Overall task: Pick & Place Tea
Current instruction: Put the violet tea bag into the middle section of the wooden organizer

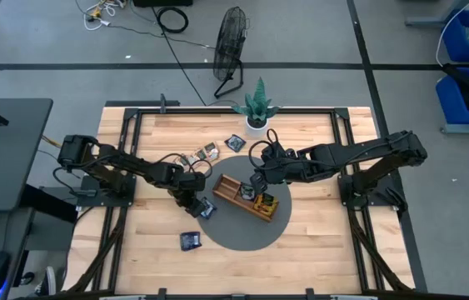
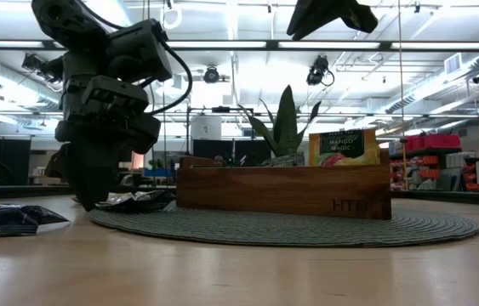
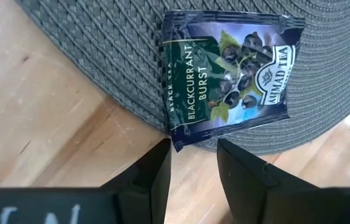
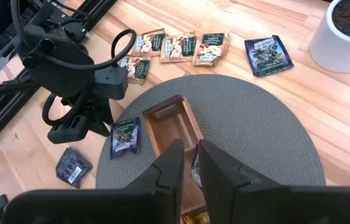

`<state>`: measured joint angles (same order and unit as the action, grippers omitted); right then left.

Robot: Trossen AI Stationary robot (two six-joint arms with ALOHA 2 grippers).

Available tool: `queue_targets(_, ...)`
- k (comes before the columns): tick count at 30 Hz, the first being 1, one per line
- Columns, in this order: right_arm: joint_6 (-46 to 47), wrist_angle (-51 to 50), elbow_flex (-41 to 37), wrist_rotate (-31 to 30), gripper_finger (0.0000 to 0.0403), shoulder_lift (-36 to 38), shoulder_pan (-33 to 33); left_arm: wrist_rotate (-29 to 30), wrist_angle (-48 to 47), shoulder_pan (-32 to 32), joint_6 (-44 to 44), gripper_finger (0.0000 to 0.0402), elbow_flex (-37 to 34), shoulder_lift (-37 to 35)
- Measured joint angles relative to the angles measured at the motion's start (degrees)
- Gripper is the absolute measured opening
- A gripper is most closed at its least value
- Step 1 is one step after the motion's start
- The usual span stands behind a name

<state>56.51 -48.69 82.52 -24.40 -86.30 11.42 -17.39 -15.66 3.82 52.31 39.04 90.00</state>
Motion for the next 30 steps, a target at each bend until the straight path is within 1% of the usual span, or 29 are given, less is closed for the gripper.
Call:
queue_targets(16,-0.1,0.0,0.0,0.0,0.0056,0.0,-0.1,0.2,2.5,-0.8,1.0,0.0133,-0.2,0.0)
queue_targets(20,-0.1,0.0,0.0,0.0,0.0056,0.0,-0.1,0.0,2.8,-0.8,1.1,0.0112,-0.2,0.0)
queue_targets(30,-0.1,0.0,0.0,0.0,0.0056,0.0,-0.1,0.4,3.4,-1.1,1.0,0.0035,-0.2,0.0)
